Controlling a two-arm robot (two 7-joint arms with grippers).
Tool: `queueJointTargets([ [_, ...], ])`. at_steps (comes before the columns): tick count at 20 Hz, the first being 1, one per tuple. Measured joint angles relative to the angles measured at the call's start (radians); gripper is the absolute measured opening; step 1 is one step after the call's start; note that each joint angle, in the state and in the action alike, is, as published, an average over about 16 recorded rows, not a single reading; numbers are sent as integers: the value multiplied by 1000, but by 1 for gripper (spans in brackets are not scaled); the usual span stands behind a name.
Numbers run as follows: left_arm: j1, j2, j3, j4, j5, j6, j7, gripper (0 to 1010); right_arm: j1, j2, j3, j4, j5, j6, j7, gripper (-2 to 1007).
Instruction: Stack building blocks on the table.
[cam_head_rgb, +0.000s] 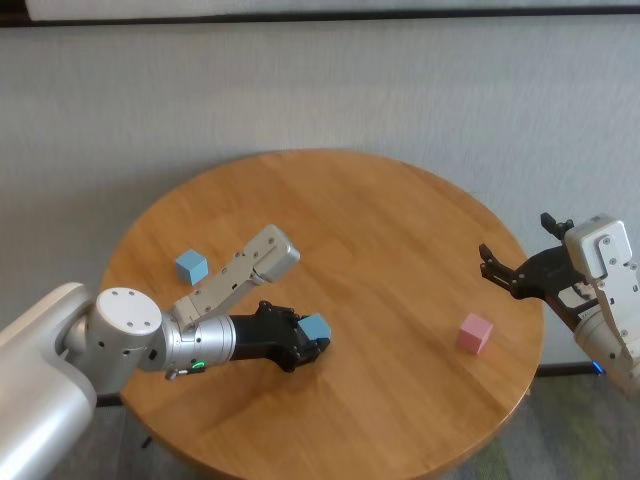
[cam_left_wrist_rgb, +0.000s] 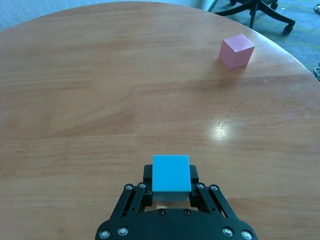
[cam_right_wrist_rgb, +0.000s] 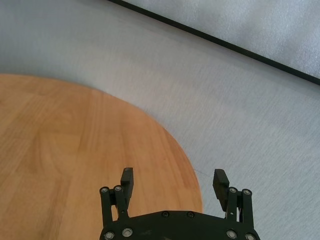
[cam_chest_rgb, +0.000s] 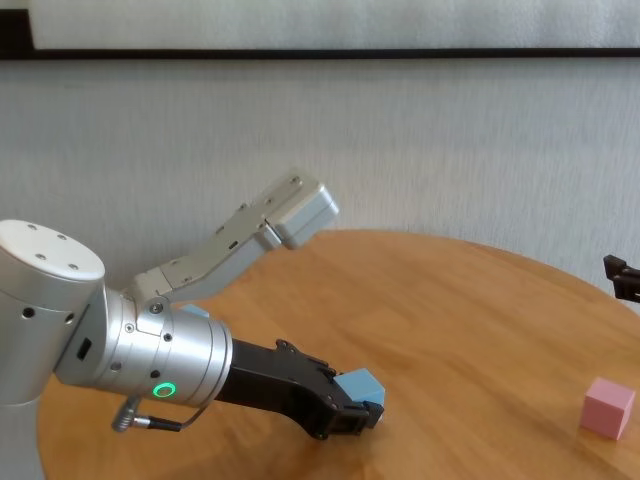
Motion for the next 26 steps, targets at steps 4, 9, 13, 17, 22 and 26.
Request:
queueJointTargets([
  [4, 1, 1, -1, -2, -1, 0, -1, 426, 0, 0, 0, 0, 0, 0, 0, 1005],
  [9, 2, 1, -2, -3, -3, 0, -2, 506, 0, 0, 0, 0, 0, 0, 0, 1005],
  [13, 3, 2, -2, -4, -4, -1, -3, 609, 0, 0, 0, 0, 0, 0, 0, 1005],
  [17, 6, 5, -6, -11, -9, -12, -11, 735, 0, 0, 0, 0, 0, 0, 0, 1005],
  [22, 15, 13, -20, -25, -33, -43, -31, 873, 0, 0, 0, 0, 0, 0, 0, 1005],
  [26, 35, 24, -45, -50, -68, -91, -33, 948, 0, 0, 0, 0, 0, 0, 0, 1005],
])
